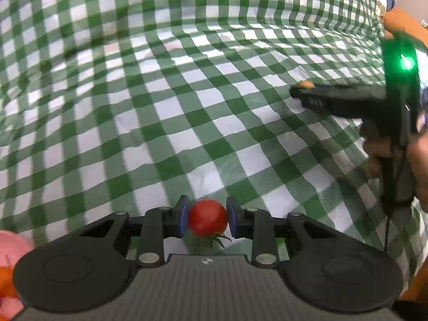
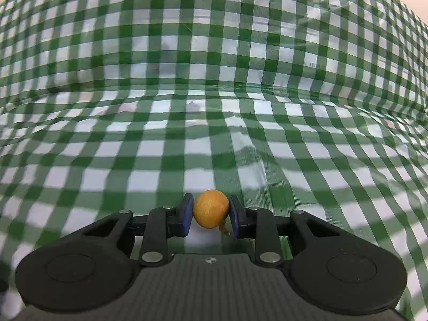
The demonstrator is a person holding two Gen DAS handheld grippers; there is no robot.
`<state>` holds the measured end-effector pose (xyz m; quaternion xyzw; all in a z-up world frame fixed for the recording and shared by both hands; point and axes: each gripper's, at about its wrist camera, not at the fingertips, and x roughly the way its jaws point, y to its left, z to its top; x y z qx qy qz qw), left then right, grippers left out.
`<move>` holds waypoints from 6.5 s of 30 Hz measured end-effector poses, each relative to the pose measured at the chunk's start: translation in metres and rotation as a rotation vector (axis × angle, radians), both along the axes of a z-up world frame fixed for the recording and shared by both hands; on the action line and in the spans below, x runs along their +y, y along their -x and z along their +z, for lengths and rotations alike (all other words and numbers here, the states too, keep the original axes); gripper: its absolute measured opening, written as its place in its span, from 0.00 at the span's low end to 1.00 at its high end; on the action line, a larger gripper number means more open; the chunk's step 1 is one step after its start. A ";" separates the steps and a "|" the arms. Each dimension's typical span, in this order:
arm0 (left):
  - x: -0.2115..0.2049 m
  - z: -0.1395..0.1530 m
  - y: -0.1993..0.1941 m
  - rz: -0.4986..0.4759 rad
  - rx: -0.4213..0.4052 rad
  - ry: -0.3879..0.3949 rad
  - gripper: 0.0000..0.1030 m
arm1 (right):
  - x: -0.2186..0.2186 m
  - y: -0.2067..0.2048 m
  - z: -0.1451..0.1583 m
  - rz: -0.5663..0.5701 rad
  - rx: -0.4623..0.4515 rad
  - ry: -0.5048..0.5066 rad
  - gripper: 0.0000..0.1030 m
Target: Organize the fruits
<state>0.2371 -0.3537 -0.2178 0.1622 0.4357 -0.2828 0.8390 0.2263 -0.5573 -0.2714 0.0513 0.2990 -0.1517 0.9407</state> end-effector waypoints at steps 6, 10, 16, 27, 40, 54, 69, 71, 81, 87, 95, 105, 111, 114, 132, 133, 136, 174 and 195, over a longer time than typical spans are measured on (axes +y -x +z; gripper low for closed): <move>0.036 0.021 0.025 0.043 0.002 -0.045 0.32 | 0.035 0.040 0.011 -0.005 0.008 -0.097 0.29; 0.073 0.039 0.040 0.099 0.030 -0.043 0.32 | 0.078 0.062 0.029 0.042 -0.017 -0.137 0.29; 0.130 0.068 0.067 0.164 0.043 -0.050 0.32 | 0.154 0.088 0.067 0.171 -0.053 -0.192 0.29; 0.246 0.107 0.117 0.320 0.050 -0.028 0.32 | 0.288 0.152 0.130 0.340 0.014 -0.217 0.29; 0.328 0.126 0.167 0.418 0.017 0.034 0.32 | 0.371 0.205 0.156 0.450 0.058 -0.135 0.29; 0.356 0.136 0.171 0.486 -0.027 0.054 0.33 | 0.391 0.214 0.166 0.481 0.060 -0.094 0.29; 0.327 0.126 0.089 0.473 0.006 0.093 0.33 | 0.382 0.157 0.142 0.442 0.077 -0.099 0.29; 0.322 0.121 0.075 0.466 0.003 0.086 0.33 | 0.381 0.142 0.137 0.431 0.083 -0.103 0.29; 0.303 0.083 0.010 0.431 0.032 0.043 0.33 | 0.376 0.080 0.108 0.410 0.111 -0.113 0.29; 0.297 0.059 -0.014 0.419 0.065 0.024 0.33 | 0.376 0.049 0.088 0.405 0.139 -0.118 0.29; 0.295 0.032 -0.032 0.414 0.093 -0.018 0.33 | 0.377 0.025 0.066 0.412 0.165 -0.111 0.29; 0.297 0.034 -0.036 0.430 0.071 -0.018 0.97 | 0.377 0.015 0.061 0.419 0.161 -0.104 0.37; 0.299 0.053 -0.020 0.453 0.055 -0.067 1.00 | 0.381 0.032 0.076 0.443 0.170 -0.009 0.69; 0.302 0.060 -0.005 0.448 0.092 -0.076 1.00 | 0.384 0.056 0.088 0.452 0.167 0.021 0.82; 0.327 0.101 0.097 0.461 0.079 -0.056 1.00 | 0.394 0.151 0.135 0.324 0.188 0.010 0.90; 0.327 0.103 0.100 0.460 0.076 -0.054 1.00 | 0.393 0.154 0.137 0.319 0.180 0.012 0.90; 0.326 0.110 0.110 0.457 0.052 -0.053 1.00 | 0.391 0.164 0.145 0.312 0.156 0.011 0.90; 0.329 0.156 0.176 0.474 -0.110 -0.065 1.00 | 0.394 0.236 0.191 0.291 0.023 0.101 0.95; 0.337 0.153 0.194 0.468 -0.125 -0.085 1.00 | 0.398 0.255 0.199 0.297 -0.002 0.119 0.99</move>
